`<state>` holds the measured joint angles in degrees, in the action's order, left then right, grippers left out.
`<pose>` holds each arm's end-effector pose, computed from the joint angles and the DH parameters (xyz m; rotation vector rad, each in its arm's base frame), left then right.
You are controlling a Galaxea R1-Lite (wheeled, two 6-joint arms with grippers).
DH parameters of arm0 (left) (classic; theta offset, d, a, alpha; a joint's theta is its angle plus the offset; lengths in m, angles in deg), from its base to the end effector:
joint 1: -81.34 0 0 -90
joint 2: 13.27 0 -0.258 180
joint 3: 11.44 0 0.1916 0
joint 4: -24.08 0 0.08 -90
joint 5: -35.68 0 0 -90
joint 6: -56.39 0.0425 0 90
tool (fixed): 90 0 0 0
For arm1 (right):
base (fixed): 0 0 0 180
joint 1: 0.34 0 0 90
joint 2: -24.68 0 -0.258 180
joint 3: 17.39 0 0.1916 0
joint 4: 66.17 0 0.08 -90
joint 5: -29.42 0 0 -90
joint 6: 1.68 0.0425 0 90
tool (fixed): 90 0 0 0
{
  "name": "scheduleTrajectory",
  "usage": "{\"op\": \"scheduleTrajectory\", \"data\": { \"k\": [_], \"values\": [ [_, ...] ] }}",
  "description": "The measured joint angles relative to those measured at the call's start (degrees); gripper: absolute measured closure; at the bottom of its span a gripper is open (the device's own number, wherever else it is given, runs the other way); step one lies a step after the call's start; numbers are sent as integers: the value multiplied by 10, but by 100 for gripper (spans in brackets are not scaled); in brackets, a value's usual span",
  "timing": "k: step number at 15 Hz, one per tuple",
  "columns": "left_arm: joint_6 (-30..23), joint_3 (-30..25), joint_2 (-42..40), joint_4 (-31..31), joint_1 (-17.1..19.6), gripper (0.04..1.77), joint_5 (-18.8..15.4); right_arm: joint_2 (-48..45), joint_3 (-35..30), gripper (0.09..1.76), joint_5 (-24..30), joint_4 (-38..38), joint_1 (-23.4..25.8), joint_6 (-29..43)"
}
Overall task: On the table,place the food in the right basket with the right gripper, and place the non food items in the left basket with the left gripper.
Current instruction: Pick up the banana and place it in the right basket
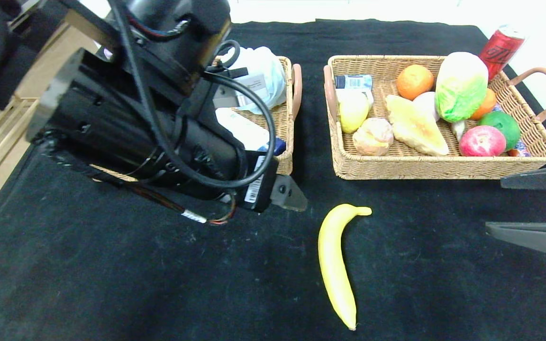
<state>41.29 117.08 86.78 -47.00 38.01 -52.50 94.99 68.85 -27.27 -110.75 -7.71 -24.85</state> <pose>0.2218 -0.2073 0.2625 0.0496 0.7830 -0.5898 0.1941 0.0486 0.2401 -0.2649 0.3487 0.7826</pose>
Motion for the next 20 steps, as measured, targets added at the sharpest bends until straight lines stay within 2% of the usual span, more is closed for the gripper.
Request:
{"op": "scheduleTrajectory", "data": {
  "k": [2,3,5,8,11,14,16,20],
  "values": [
    [49,-61,-43,5,31,17,-29,5,0,14,-34,0,-9,2],
    [77,-96,-65,16,53,16,-59,7,2,14,-54,0,-19,15],
    [119,-167,-110,64,103,14,-120,13,8,14,-99,2,-52,68],
    [167,-282,-173,164,161,13,-172,29,16,14,-176,47,-107,151],
    [192,-408,-230,294,195,12,-191,50,22,14,-241,70,-156,224],
    [203,-496,-273,395,227,11,-194,71,34,14,-278,72,-190,260],
    [226,-517,-292,404,247,11,-194,80,35,14,-279,71,-200,261],
    [272,-522,-320,402,268,11,-192,89,33,14,-278,71,-207,260]
  ]
}}
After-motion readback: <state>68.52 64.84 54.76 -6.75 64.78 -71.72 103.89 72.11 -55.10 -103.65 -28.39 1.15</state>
